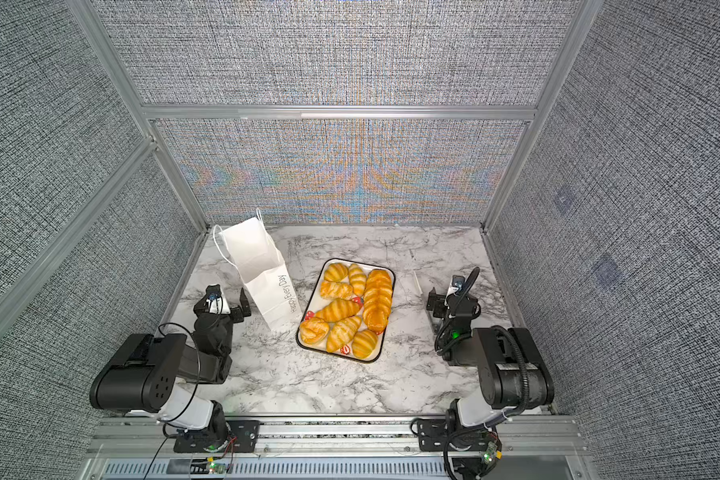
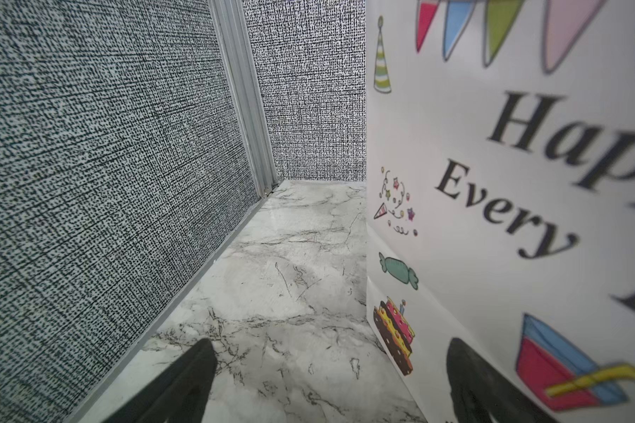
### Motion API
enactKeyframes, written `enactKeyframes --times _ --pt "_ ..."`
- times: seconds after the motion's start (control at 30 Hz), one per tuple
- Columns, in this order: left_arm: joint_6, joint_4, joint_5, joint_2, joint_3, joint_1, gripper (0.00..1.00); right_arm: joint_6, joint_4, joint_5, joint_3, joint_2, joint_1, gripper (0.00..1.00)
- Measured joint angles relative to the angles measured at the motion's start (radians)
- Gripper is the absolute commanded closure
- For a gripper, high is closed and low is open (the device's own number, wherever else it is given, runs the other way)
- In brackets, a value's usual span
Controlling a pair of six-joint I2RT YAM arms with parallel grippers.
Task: Pack bread into a paper bag
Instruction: Pick up the pair of food tongs from the middle-right of the table.
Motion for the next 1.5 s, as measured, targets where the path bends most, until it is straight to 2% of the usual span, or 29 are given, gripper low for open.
enactKeyframes --times 1.07,1.23,1.33,1.5 --pt "0.000 0.000 0.002 0.000 -0.003 0.000 0.01 0.001 0.000 -0.026 -0.002 -0.004 -0.011 0.01" --pt "0.000 0.000 0.002 0.000 -0.003 0.006 0.01 0.011 -0.008 0.013 -0.041 -0.091 0.000 0.01" --pt "-0.001 0.022 -0.006 -0.008 -0.023 0.005 0.01 0.016 -0.054 0.063 -0.036 -0.194 0.011 0.01" --pt "-0.004 0.104 -0.013 -0.018 -0.084 0.002 0.01 0.052 -0.303 0.140 0.089 -0.388 0.018 0.01"
